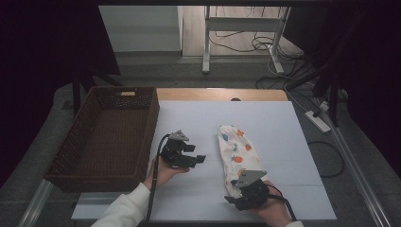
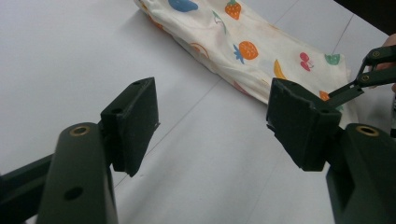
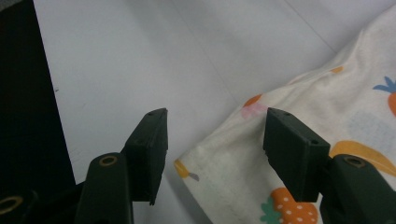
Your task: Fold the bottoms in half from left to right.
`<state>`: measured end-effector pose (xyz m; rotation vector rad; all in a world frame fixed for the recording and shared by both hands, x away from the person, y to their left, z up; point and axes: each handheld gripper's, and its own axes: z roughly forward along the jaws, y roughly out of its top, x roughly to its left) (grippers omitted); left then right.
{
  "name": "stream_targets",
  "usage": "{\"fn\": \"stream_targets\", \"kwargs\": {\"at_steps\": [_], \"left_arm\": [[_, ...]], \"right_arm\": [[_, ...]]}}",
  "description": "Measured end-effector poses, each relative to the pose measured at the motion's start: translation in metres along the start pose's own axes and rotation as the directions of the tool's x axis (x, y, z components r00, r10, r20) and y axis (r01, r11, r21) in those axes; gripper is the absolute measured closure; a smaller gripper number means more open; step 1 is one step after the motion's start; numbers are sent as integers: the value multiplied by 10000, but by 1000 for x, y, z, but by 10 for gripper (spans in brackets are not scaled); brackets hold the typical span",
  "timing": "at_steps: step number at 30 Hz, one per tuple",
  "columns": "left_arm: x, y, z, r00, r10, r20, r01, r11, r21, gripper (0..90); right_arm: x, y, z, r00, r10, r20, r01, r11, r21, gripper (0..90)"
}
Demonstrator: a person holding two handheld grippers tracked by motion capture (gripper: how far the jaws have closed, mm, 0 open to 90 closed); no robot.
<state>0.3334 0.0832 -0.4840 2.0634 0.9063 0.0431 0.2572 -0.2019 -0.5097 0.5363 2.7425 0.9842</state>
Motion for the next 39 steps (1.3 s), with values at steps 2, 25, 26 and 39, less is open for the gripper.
{"fn": "stream_targets", "kwargs": {"at_steps": [2,25,26,39], "left_arm": [[0,0,0,10000,15,-1,-15,10000,-1,328],[2,0,-4,10000,-81,45,82,9999,-74,325],[2,0,-4,10000,-81,42,81,9999,-71,323],[3,0,-6,9999,-140,25,140,9998,-148,323]], "right_arm": [[0,0,2,10000,-23,24,23,9999,127,406],[-9,-3,2,9945,99,1045,-218,9933,1136,794],[-9,-2,2,9938,58,1115,-193,9925,1206,804],[9,14,4,9988,122,464,-136,9995,294,819]]}}
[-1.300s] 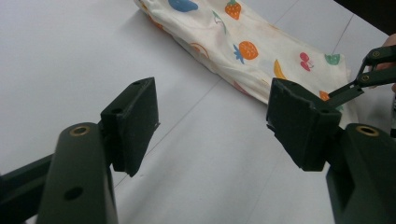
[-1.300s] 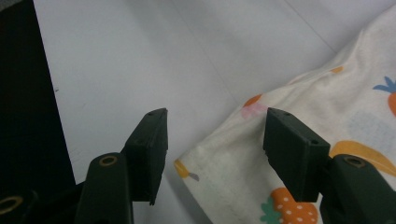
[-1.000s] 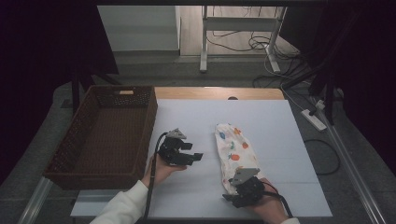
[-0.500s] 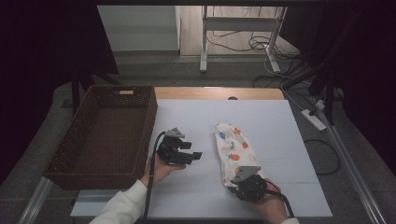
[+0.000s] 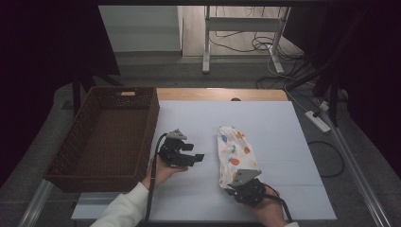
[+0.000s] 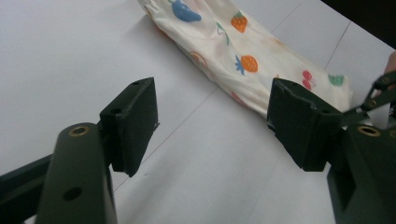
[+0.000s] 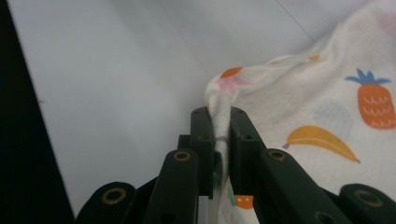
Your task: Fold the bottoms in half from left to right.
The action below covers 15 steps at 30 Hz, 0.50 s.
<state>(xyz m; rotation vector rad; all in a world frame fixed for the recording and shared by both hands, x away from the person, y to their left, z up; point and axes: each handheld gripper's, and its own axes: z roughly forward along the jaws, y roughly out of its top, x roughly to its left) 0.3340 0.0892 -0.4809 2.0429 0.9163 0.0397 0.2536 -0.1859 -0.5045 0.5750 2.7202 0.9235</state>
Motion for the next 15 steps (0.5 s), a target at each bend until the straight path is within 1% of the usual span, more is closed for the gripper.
{"fn": "stream_targets", "kwargs": {"at_steps": [4,6,9,15], "left_arm": [[0,0,-1,10000,-16,-1,16,10000,-23,323],[1,0,-1,10000,-37,-6,37,10000,-40,323],[1,0,-1,10000,-38,-9,38,10000,-31,323],[2,-1,-2,10000,-69,3,69,10000,-37,323]], "right_arm": [[14,7,6,9988,-326,-372,327,9995,34,818],[19,10,8,9972,-449,-592,452,9990,40,817],[24,12,11,9952,-583,-783,592,9982,95,816],[31,13,14,9919,-636,-1096,648,9979,73,815]]}}
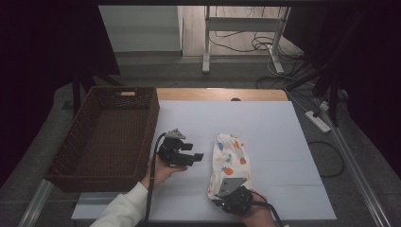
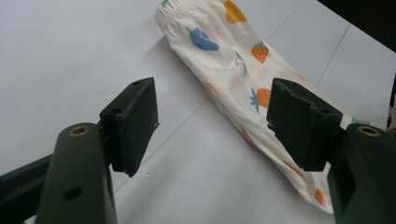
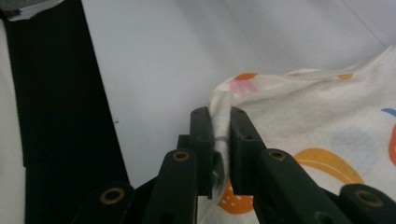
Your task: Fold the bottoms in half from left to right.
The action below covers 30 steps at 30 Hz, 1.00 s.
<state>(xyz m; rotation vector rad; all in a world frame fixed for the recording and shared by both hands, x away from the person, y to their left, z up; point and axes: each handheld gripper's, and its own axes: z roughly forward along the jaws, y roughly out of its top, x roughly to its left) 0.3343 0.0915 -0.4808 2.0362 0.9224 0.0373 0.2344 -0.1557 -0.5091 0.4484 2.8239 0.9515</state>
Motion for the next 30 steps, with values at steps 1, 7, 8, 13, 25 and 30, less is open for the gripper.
{"fn": "stream_targets", "kwargs": {"at_steps": [1,7,8,13,25,30], "left_arm": [[0,0,0,10000,-3,0,3,10000,2,323],[-1,0,0,10000,23,-4,-23,10000,0,323],[-1,0,0,10000,27,-5,-27,10000,2,323],[-1,0,-1,10000,46,7,-46,10000,9,323],[1,-1,-2,10000,1,-28,-1,10000,7,323],[0,-1,-1,10000,31,-20,-31,10000,-2,323]], "right_arm": [[1,0,0,10000,-31,-35,31,10000,30,816],[0,-1,1,9997,119,-232,-118,9999,31,815],[1,-2,0,9997,105,-236,-105,9999,27,815],[4,-2,0,9991,38,-431,-36,10000,62,815],[5,-1,-31,9966,786,-236,-814,9830,-1648,478],[-15,-9,-46,9847,1689,430,-1548,9609,-2294,457]]}}
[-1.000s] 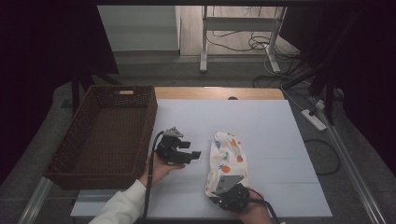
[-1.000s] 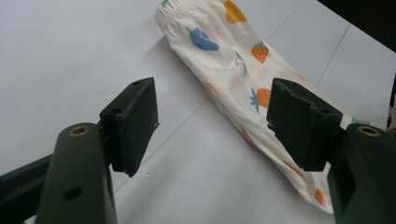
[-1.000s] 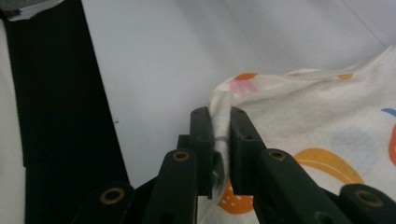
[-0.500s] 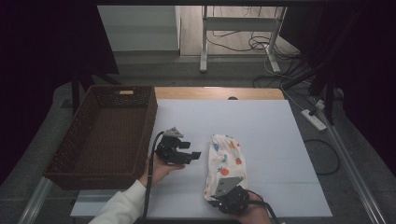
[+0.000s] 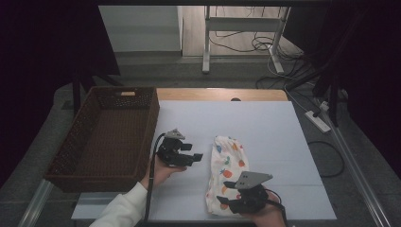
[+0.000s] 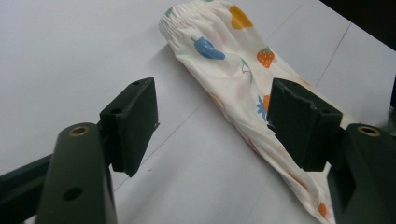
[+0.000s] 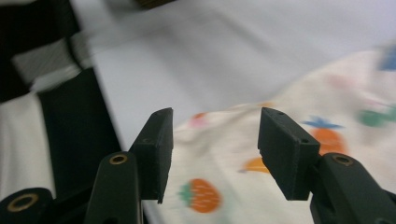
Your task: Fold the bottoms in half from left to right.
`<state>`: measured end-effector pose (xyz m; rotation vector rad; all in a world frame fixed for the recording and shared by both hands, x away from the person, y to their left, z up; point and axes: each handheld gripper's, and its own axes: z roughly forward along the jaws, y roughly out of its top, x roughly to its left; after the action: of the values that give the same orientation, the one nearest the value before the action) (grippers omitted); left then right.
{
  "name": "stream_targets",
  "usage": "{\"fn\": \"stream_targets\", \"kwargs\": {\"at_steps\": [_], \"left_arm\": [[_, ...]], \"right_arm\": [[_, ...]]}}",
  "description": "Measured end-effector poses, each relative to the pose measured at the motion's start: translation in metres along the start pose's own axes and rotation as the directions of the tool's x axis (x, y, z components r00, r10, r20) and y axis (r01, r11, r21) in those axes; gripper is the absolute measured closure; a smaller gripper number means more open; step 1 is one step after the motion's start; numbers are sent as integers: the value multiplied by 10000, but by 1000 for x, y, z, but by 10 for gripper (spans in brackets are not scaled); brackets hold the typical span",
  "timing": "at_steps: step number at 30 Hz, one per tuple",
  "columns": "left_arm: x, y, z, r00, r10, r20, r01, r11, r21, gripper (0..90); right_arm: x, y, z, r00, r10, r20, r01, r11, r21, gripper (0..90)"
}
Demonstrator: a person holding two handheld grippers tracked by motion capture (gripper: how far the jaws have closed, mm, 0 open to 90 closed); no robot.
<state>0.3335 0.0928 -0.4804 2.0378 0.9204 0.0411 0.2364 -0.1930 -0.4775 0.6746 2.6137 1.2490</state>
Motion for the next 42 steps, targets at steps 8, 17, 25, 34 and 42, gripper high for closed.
{"fn": "stream_targets", "kwargs": {"at_steps": [8,17,25,34,42], "left_arm": [[-1,1,-1,10000,24,-13,-24,10000,-49,323],[1,1,-2,10000,-13,-9,13,10000,-90,323],[1,0,-2,10000,-59,-23,59,10000,-56,323],[0,0,0,10000,3,-16,-3,10000,0,323],[2,-1,1,10000,9,4,-9,10000,42,323]], "right_arm": [[-40,6,-2,9897,717,1241,-691,9973,-247,446],[-82,17,8,9661,1659,1978,-1580,9859,-552,434],[-104,30,23,9555,1865,2286,-1809,9825,-453,425],[-121,34,32,9451,2134,2473,-2084,9769,-466,420],[-135,39,42,9363,2373,2588,-2345,9712,-419,417]]}}
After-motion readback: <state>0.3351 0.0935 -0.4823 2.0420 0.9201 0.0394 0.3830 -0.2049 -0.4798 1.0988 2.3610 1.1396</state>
